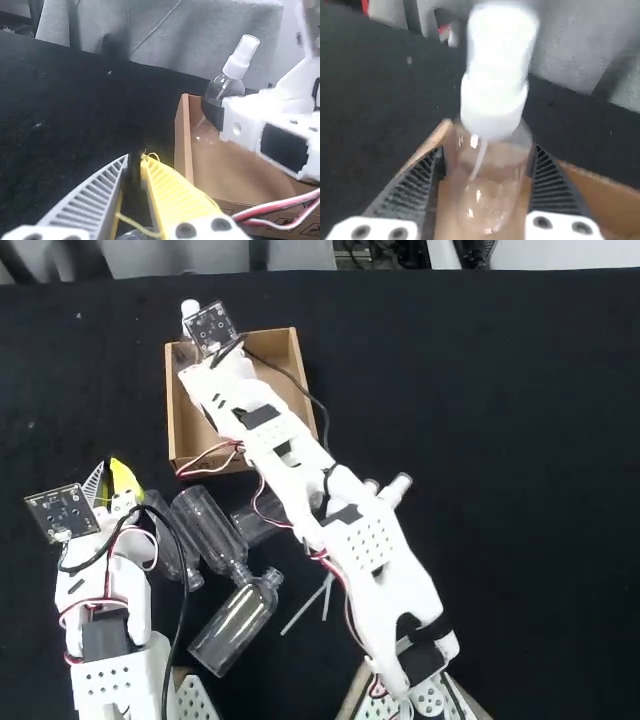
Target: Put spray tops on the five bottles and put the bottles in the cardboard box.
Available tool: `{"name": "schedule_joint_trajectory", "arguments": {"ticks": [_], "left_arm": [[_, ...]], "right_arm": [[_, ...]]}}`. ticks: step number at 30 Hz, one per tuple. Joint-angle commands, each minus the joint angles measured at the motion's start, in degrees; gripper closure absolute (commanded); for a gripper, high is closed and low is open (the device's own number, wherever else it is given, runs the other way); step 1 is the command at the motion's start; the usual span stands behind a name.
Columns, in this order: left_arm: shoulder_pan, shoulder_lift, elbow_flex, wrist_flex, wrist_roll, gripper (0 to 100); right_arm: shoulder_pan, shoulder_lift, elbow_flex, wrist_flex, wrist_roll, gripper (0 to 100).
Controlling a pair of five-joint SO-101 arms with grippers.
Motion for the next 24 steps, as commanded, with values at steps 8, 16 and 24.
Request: {"name": "schedule_joint_trajectory", "arguments": {"ticks": [8, 16, 24], "left_arm": [[-0.7, 0.1, 1.3, 0.1, -0.6, 96], [-0.7, 0.1, 1.3, 0.1, -0.6, 96], [-0.7, 0.1, 1.3, 0.1, -0.6, 96]], "right_arm": [[1.8, -1.5, -2.5, 0.5, -0.4, 79.9], [1.9, -4.7, -2.4, 6.9, -0.4, 79.9], [1.9, -6.3, -2.3, 9.5, -0.4, 79.9]]}}
